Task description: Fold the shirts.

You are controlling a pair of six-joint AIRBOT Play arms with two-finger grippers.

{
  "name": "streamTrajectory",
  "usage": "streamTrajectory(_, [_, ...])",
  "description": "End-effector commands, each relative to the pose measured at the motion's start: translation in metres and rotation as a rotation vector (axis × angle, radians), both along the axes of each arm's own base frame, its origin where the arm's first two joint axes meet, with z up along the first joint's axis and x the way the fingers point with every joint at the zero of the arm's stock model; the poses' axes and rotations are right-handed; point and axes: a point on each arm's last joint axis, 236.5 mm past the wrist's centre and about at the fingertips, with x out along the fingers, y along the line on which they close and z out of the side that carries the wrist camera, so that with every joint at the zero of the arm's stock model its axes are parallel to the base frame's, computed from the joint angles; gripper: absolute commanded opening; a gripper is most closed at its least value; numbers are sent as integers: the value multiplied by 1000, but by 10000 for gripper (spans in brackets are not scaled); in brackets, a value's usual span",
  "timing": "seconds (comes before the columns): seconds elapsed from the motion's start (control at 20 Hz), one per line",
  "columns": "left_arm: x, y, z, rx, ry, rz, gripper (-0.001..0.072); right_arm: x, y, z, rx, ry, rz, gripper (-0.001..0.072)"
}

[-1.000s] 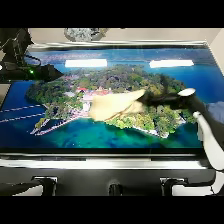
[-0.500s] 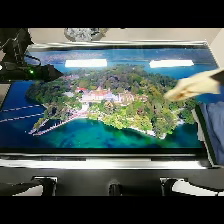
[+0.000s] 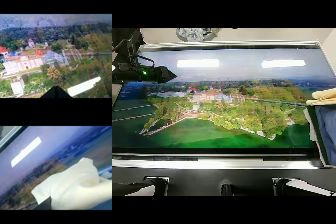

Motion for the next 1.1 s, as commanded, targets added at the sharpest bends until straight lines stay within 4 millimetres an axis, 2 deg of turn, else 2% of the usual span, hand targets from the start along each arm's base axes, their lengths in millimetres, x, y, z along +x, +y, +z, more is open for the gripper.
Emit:
streamTrajectory(0.0, [-2, -2, -1, 2, 4, -7, 26, -40, -15, -12, 20, 72, -46, 49])
streamTrajectory(0.1, [-2, -2, -1, 2, 4, -7, 26, -85, -13, -53, 47, 320, -61, 50])
streamTrajectory(0.15, [-2, -2, -1, 2, 4, -7, 26, -118, -14, -77, 63, 489, -90, 50])
streamTrajectory(0.3, [-2, -2, -1, 1, 4, -7, 26, -180, -5, -128, 150, 785, -140, 50])
streamTrajectory(0.45, [-2, -2, -1, 1, 4, -7, 26, -212, 11, -173, 215, 924, -157, 50])
streamTrajectory(0.55, [-2, -2, -1, 1, 4, -7, 26, -217, 19, -200, 239, 942, -154, 67])
streamTrajectory(0.6, [-2, -2, -1, 1, 4, -7, 26, -217, 19, -210, 243, 943, -155, 270])
streamTrajectory(0.65, [-2, -2, 0, 1, 4, -7, 26, -215, 14, -213, 219, 932, -161, 679])
streamTrajectory(0.7, [-1, -2, 1, 0, 2, -7, 26, -207, 4, -208, 165, 894, -161, 695])
streamTrajectory(0.75, [-1, -2, 6, -1, -9, -6, 26, -195, -13, -193, 85, 830, -185, 703])
streamTrajectory(0.8, [1, -3, 17, -7, -34, -7, 25, -179, -30, -167, -9, 747, -210, 702])
streamTrajectory(0.85, [4, -3, 36, -9, -79, -7, 25, -157, -53, -127, -143, 632, -255, 702])
streamTrajectory(0.9, [6, -3, 58, -7, -134, -6, 25, -129, -73, -73, -302, 496, -290, 702])
streamTrajectory(0.95, [10, 2, 84, 18, -205, 7, 24, -101, -82, -18, -459, 371, -302, 701])
streamTrajectory(1.0, [14, 14, 102, 89, -269, 33, 23, -69, -76, 42, -617, 245, -288, 701])
streamTrajectory(1.05, [19, 40, 113, 209, -301, 119, 23, -36, -56, 87, -733, 140, -246, 698])
